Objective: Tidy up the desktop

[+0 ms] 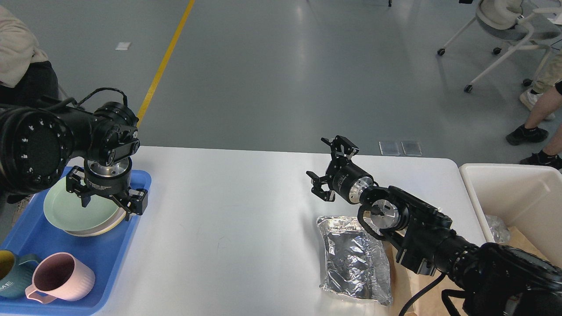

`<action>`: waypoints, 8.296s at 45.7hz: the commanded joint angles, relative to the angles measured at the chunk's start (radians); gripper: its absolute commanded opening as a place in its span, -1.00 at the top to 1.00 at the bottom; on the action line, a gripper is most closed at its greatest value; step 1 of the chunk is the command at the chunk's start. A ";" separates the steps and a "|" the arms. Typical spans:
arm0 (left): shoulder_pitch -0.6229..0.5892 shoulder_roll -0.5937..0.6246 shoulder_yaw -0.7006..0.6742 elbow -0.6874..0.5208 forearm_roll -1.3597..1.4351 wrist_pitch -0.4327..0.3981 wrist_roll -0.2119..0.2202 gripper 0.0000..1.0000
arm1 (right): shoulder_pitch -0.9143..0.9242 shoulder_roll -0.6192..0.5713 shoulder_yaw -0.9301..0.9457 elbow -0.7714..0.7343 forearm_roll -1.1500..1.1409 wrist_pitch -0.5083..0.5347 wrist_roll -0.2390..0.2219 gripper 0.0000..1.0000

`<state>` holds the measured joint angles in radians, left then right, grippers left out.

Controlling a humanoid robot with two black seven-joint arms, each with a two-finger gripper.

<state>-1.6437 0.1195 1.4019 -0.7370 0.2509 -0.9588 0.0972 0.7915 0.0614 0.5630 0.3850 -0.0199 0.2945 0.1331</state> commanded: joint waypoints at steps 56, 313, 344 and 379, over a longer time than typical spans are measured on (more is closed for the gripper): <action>-0.390 0.063 0.293 0.060 0.021 -0.001 0.378 -0.92 | 0.000 0.000 0.000 0.000 0.000 0.000 0.000 -1.00; 0.935 0.112 -2.267 0.323 -0.243 0.893 -0.651 -0.93 | 0.000 0.000 0.000 -0.001 0.000 0.000 0.000 -1.00; 0.935 0.112 -2.267 0.323 -0.243 0.893 -0.651 -0.93 | 0.000 0.000 0.000 0.000 0.000 0.000 0.000 -1.00; 0.935 0.112 -2.267 0.323 -0.243 0.893 -0.651 -0.93 | 0.000 0.000 0.000 -0.001 0.000 0.000 -0.001 -1.00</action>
<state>-0.7088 0.2316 -0.8652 -0.4142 0.0077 -0.0660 -0.5537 0.7915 0.0613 0.5627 0.3849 -0.0199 0.2945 0.1328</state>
